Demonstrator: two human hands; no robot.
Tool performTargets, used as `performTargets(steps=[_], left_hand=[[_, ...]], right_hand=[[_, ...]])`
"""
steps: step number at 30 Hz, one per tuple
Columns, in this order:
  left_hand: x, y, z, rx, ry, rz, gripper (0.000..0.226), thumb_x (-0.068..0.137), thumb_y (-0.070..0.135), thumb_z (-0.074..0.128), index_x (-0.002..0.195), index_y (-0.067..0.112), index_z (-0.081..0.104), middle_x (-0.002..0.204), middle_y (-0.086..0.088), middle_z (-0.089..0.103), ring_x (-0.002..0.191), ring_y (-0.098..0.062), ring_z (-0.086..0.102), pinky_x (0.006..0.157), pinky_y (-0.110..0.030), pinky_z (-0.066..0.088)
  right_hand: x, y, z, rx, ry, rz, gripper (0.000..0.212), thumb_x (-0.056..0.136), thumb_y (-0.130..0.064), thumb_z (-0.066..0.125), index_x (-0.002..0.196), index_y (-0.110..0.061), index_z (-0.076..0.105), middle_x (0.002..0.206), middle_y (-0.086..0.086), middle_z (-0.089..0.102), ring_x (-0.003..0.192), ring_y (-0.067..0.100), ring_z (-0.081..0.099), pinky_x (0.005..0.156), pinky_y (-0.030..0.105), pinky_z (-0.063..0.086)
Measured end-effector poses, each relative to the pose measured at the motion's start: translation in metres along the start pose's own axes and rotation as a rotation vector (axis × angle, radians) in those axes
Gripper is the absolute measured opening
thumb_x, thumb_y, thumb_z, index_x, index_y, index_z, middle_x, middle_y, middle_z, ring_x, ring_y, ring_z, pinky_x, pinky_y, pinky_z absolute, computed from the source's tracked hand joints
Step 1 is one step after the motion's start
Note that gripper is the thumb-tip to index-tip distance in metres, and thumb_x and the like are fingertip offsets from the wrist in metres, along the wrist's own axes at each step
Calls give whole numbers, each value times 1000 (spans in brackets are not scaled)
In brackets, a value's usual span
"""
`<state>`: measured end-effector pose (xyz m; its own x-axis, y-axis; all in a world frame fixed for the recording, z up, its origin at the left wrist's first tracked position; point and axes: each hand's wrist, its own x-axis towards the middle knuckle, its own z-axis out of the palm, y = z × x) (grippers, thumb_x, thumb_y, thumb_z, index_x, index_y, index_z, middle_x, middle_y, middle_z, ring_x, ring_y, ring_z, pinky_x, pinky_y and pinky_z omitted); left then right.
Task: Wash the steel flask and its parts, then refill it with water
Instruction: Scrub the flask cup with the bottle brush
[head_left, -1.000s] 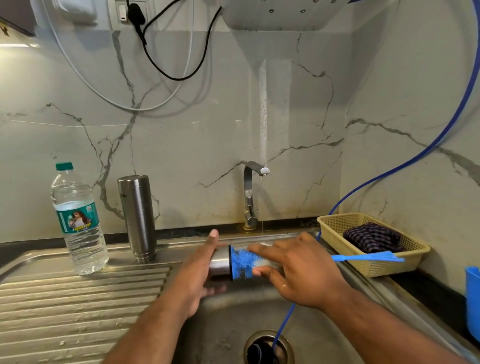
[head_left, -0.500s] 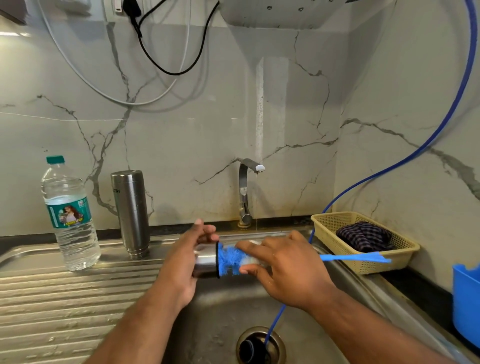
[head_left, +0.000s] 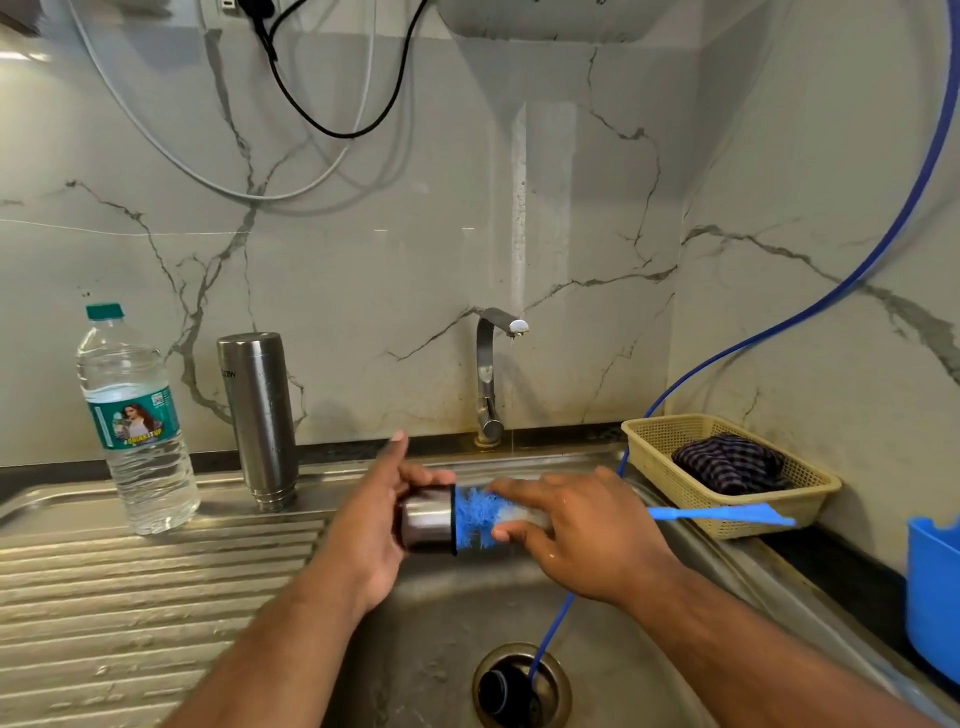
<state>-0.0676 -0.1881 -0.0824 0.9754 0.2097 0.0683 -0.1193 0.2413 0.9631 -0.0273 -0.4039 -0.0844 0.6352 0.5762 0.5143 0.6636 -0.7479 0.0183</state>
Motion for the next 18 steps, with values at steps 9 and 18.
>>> performTargets(steps=[9,18], left_hand=[[-4,-7,-2,338,-133,-207,62,94,67,46,116,15,70,86,-14,71,60,-16,58,54,-27,45],[3,-5,-2,-25,-125,-51,31,87,37,65,98,9,70,116,-18,71,104,-33,70,95,-48,55]], right_hand=[[2,4,1,-64,129,-57,51,97,-65,42,144,-45,47,91,-9,70,86,15,65,79,37,42],[1,5,0,-29,7,1,58,100,-71,31,151,-44,40,103,-9,72,97,13,63,98,41,42]])
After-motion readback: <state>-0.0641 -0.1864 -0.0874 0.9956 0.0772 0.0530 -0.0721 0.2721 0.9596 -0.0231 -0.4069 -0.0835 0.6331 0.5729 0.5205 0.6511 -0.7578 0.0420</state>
